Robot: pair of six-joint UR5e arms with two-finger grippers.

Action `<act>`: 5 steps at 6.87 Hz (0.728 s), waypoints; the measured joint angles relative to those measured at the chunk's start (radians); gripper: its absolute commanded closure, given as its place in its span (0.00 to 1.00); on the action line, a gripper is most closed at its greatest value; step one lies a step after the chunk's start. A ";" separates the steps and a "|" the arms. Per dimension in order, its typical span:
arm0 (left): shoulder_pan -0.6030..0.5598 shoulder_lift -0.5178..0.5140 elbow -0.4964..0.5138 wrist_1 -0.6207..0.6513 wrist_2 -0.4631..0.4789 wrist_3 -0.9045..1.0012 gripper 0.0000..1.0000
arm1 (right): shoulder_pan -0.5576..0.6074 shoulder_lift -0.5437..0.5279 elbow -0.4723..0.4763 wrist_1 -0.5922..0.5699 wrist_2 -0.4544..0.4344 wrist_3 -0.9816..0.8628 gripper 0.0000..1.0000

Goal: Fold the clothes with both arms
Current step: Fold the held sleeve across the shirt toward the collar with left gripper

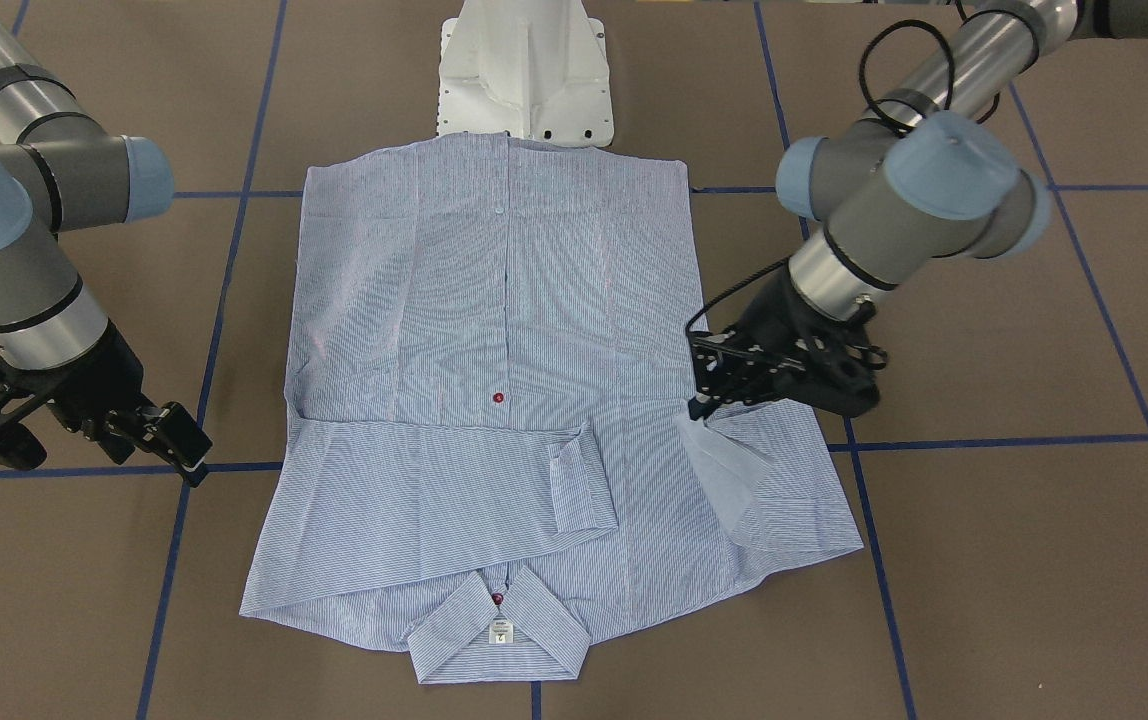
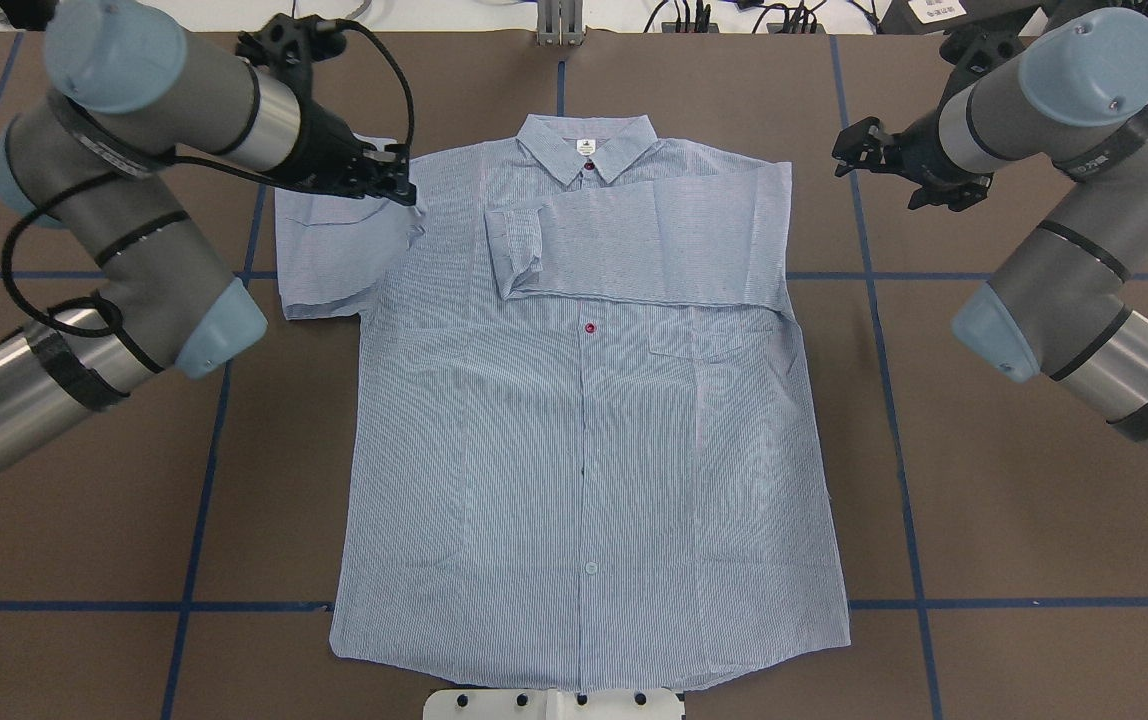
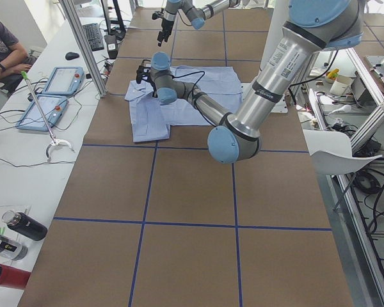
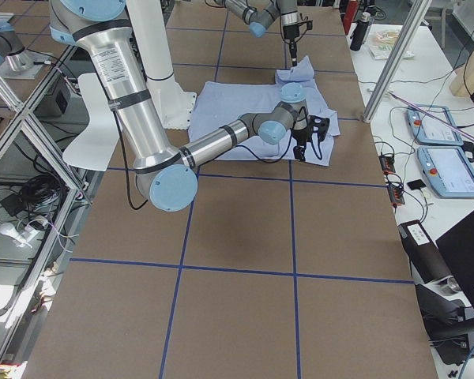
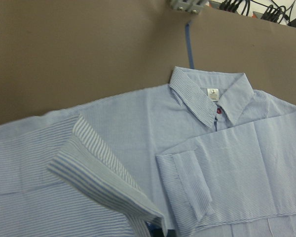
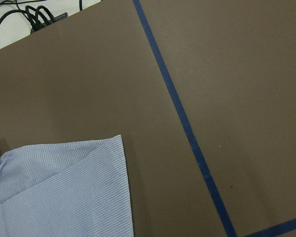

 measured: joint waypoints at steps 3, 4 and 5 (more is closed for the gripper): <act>0.139 -0.150 0.037 0.008 0.117 -0.094 1.00 | 0.020 -0.029 0.002 0.000 -0.002 -0.033 0.00; 0.169 -0.195 0.062 0.009 0.149 -0.099 1.00 | 0.026 -0.035 0.000 -0.001 -0.003 -0.052 0.00; 0.188 -0.237 0.093 0.009 0.166 -0.101 1.00 | 0.027 -0.037 -0.001 -0.001 -0.006 -0.062 0.00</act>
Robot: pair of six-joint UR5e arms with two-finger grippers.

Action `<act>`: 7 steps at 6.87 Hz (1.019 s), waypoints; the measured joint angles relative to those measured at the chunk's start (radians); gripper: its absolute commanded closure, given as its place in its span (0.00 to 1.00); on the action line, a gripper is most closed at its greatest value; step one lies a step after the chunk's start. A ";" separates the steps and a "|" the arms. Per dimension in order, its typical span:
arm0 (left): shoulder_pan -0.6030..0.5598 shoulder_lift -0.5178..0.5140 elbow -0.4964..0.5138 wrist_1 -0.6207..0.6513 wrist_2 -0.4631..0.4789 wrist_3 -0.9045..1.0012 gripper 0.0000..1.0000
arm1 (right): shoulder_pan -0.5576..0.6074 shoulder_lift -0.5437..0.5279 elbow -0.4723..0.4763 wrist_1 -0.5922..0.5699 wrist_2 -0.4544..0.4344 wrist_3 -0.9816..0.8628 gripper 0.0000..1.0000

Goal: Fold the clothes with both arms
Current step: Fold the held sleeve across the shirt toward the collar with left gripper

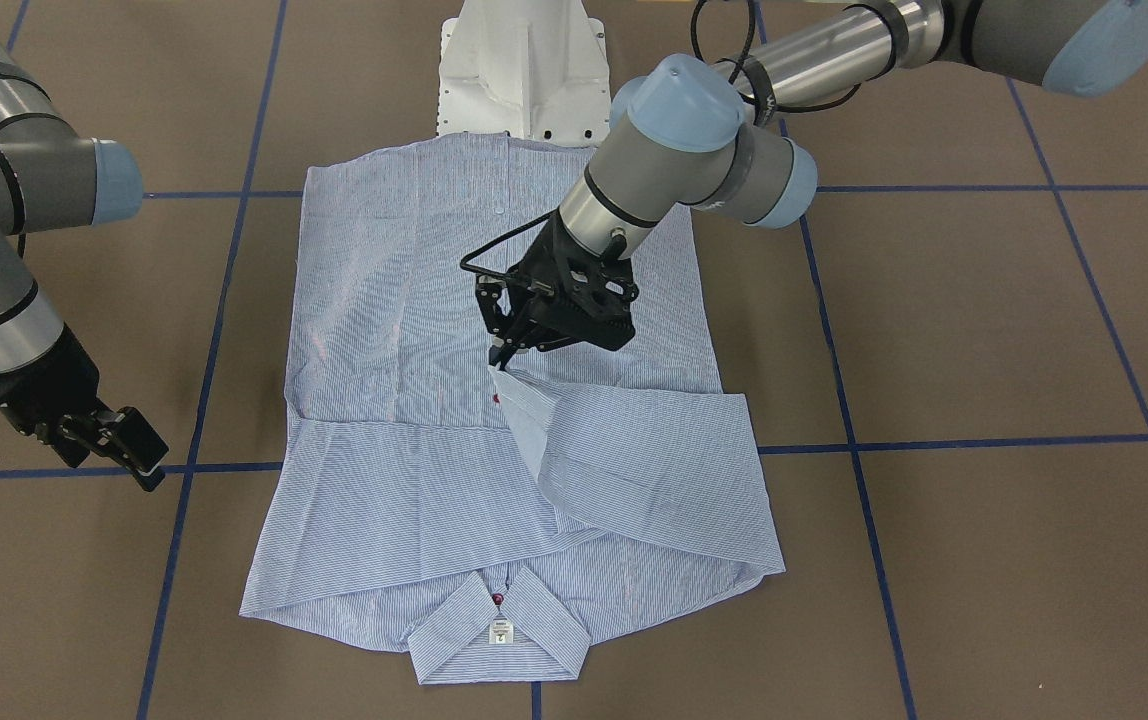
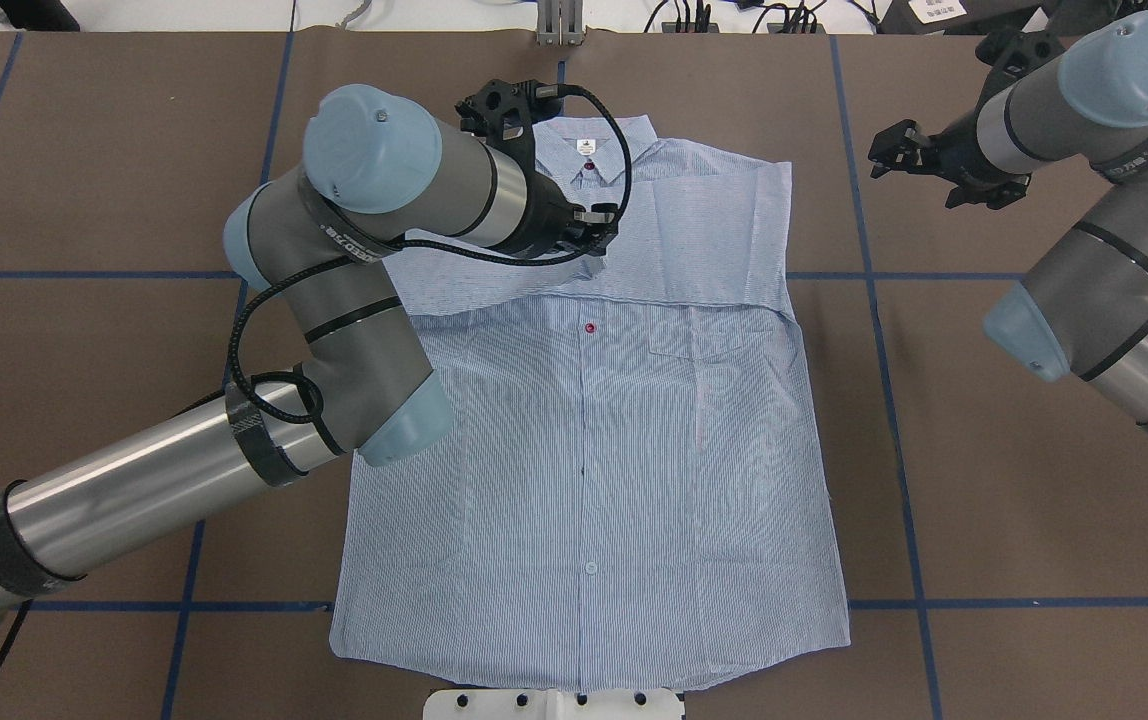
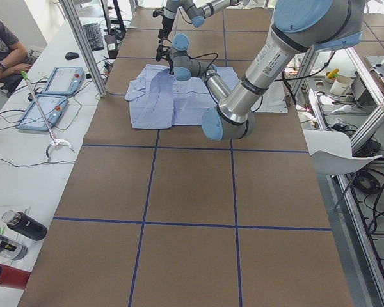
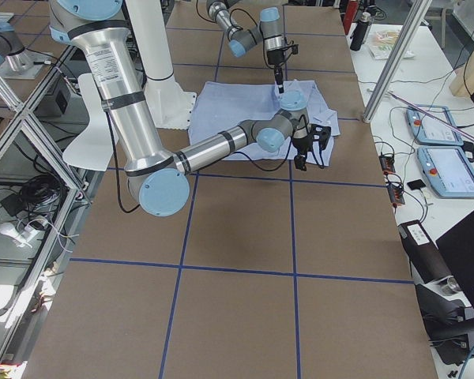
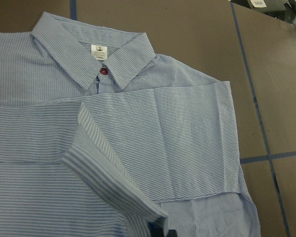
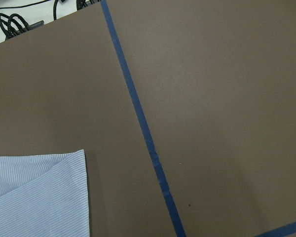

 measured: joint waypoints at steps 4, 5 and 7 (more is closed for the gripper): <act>0.042 -0.099 0.089 -0.001 0.056 -0.013 1.00 | 0.000 -0.004 -0.005 0.001 -0.004 -0.006 0.00; 0.055 -0.110 0.102 -0.001 0.063 -0.016 1.00 | 0.000 -0.007 -0.005 0.001 -0.005 -0.006 0.00; 0.085 -0.134 0.125 -0.002 0.099 -0.024 1.00 | 0.000 -0.012 -0.006 0.000 -0.006 -0.006 0.00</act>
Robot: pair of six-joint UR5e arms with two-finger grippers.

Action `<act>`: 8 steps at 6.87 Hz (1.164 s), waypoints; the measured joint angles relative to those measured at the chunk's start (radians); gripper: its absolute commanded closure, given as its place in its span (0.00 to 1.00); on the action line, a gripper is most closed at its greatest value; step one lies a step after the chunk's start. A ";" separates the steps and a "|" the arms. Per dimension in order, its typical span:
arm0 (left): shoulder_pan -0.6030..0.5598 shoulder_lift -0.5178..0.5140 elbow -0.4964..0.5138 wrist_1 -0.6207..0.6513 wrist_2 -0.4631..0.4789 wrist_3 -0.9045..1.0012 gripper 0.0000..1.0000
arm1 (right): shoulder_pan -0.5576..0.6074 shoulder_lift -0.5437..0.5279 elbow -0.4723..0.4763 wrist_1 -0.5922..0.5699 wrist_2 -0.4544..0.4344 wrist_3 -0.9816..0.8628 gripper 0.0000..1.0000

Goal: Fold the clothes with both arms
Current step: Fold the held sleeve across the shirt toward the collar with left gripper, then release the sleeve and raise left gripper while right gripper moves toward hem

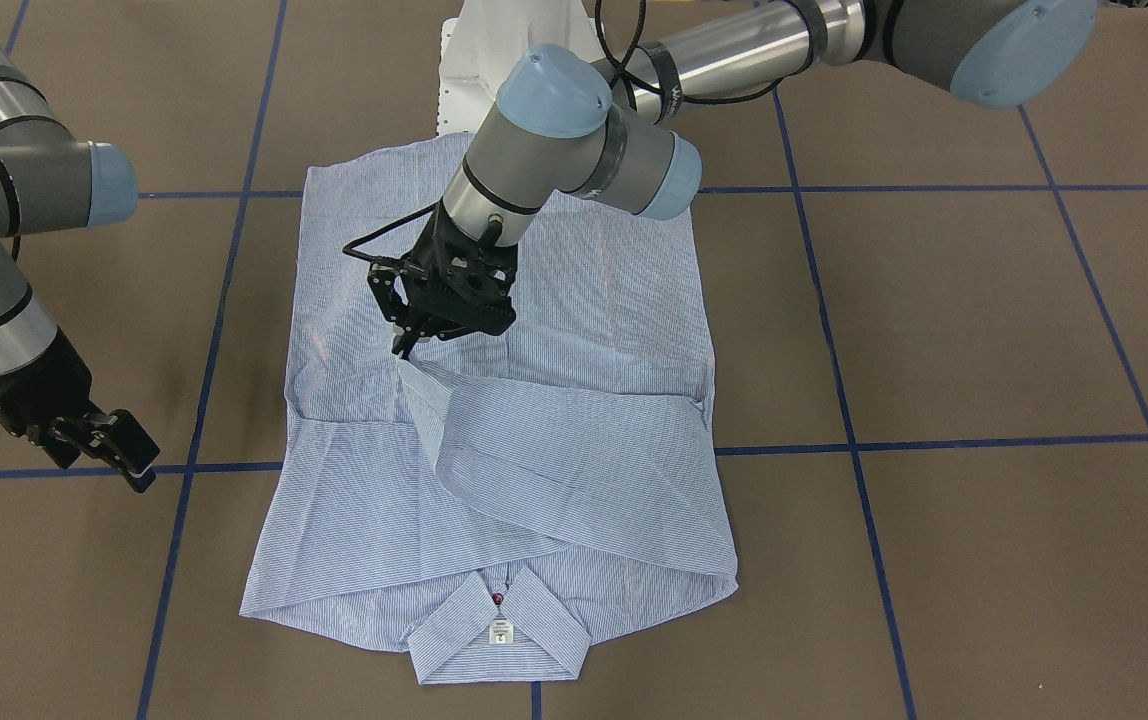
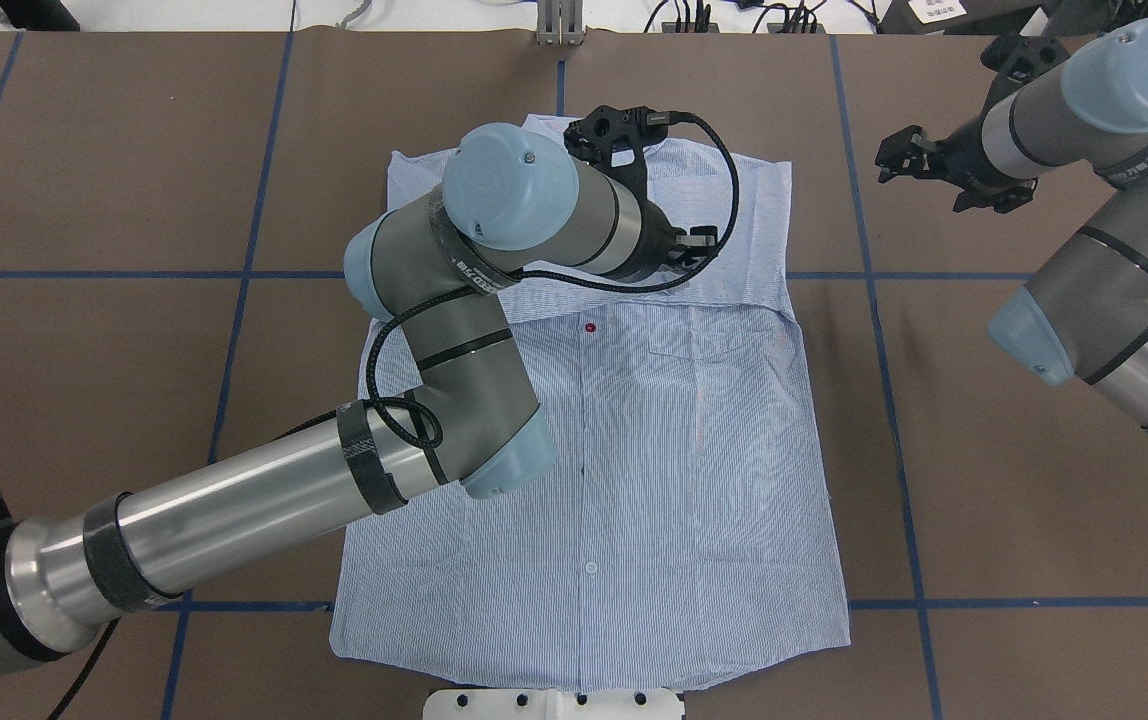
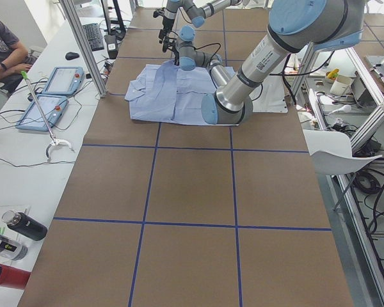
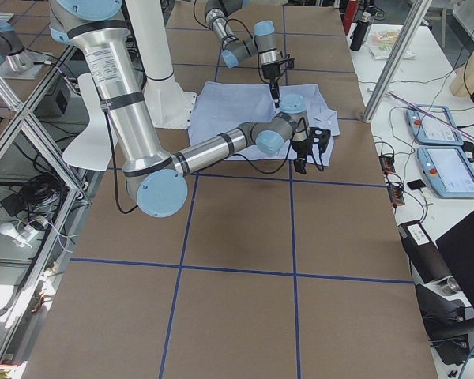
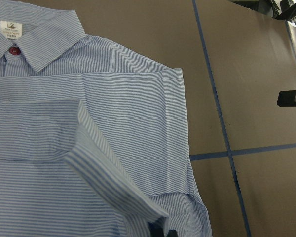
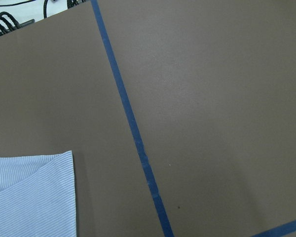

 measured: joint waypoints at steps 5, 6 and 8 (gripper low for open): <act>0.056 -0.060 0.066 -0.007 0.086 -0.016 0.16 | 0.001 -0.022 0.005 0.001 -0.002 -0.003 0.00; 0.058 -0.061 0.059 -0.007 0.095 -0.017 0.17 | 0.000 -0.033 0.025 0.001 -0.002 0.003 0.00; 0.054 -0.026 -0.046 0.040 0.081 -0.016 0.23 | -0.036 -0.135 0.166 0.000 -0.007 0.071 0.01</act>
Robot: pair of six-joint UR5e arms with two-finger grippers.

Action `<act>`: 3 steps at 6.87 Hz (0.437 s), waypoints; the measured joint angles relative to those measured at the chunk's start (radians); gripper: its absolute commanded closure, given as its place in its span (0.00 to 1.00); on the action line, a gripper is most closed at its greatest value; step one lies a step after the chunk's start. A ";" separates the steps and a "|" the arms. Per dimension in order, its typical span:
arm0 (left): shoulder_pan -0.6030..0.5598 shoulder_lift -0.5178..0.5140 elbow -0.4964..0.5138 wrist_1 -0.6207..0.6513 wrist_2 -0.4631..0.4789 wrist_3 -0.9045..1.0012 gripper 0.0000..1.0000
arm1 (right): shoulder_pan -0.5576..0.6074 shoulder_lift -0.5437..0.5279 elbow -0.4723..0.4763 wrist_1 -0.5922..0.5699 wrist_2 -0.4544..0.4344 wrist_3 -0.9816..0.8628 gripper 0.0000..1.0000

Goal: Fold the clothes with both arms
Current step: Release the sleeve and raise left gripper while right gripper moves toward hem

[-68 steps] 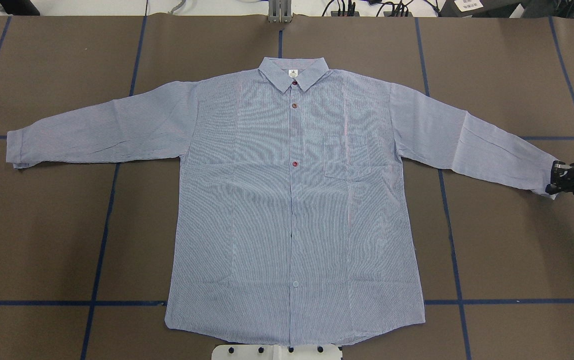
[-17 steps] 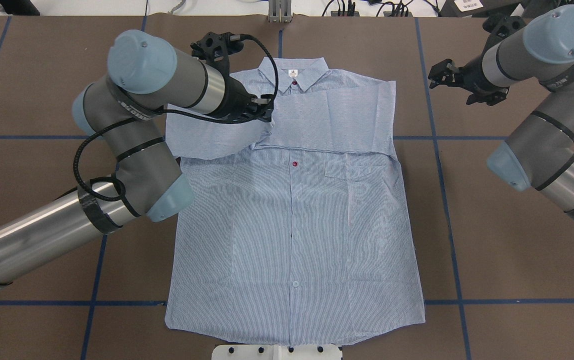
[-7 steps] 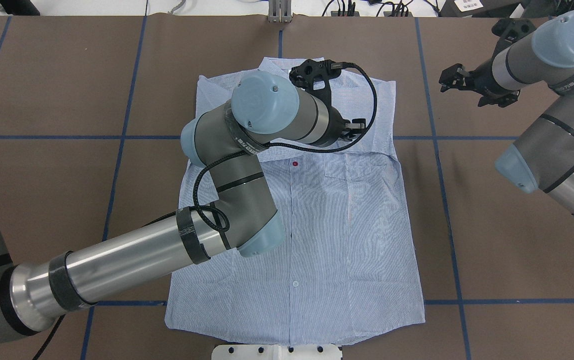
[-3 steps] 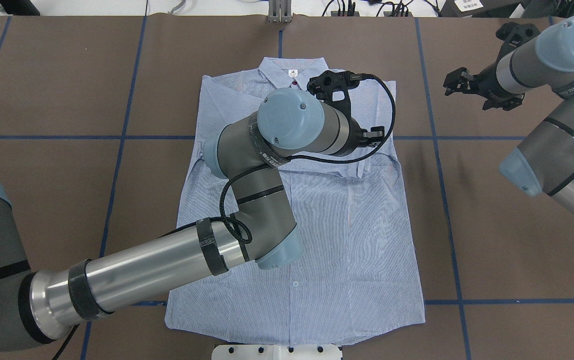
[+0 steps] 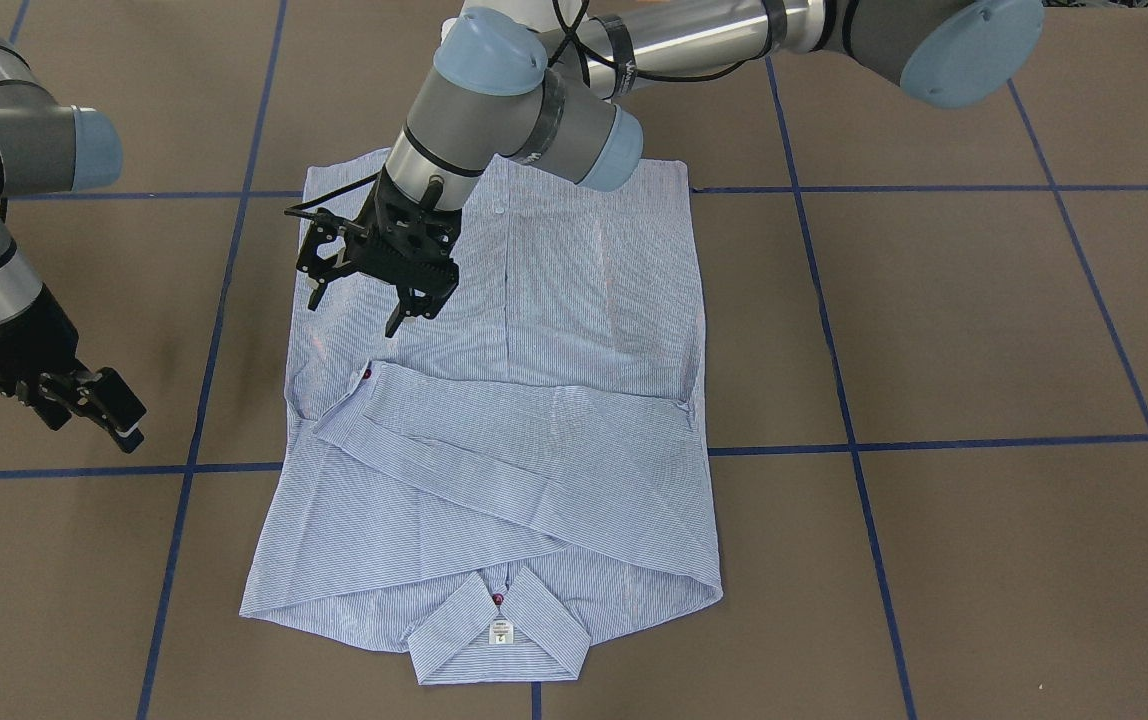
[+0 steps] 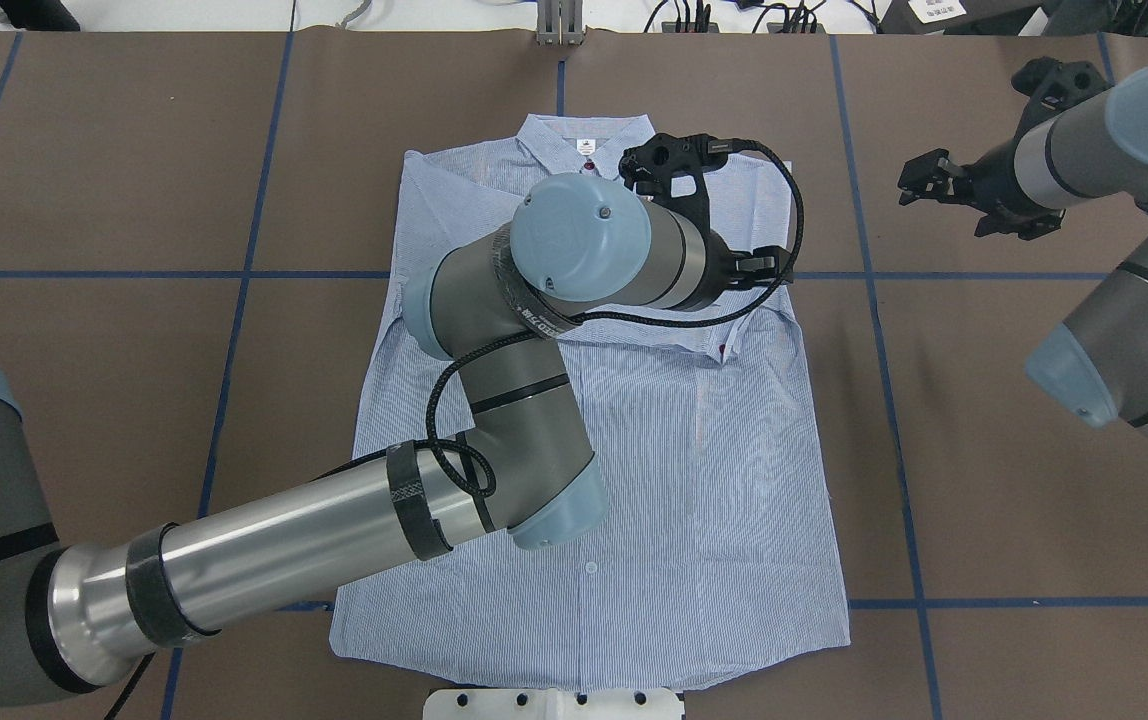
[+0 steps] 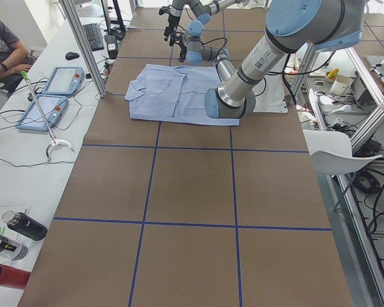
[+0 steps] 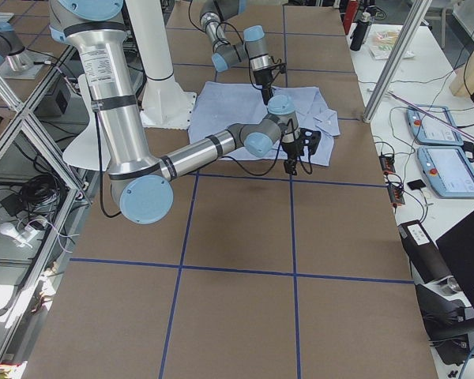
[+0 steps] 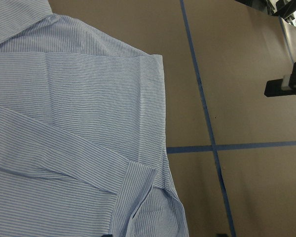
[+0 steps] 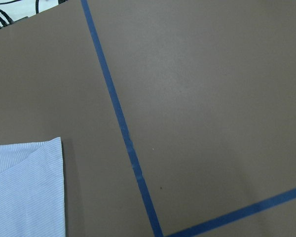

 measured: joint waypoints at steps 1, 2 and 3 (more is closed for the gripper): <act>-0.010 0.081 -0.133 0.065 -0.013 0.022 0.23 | -0.071 -0.074 0.101 -0.001 -0.037 0.095 0.02; -0.033 0.208 -0.297 0.116 -0.028 0.082 0.23 | -0.165 -0.144 0.197 -0.002 -0.096 0.209 0.02; -0.064 0.334 -0.447 0.158 -0.055 0.152 0.23 | -0.273 -0.211 0.275 -0.002 -0.165 0.333 0.05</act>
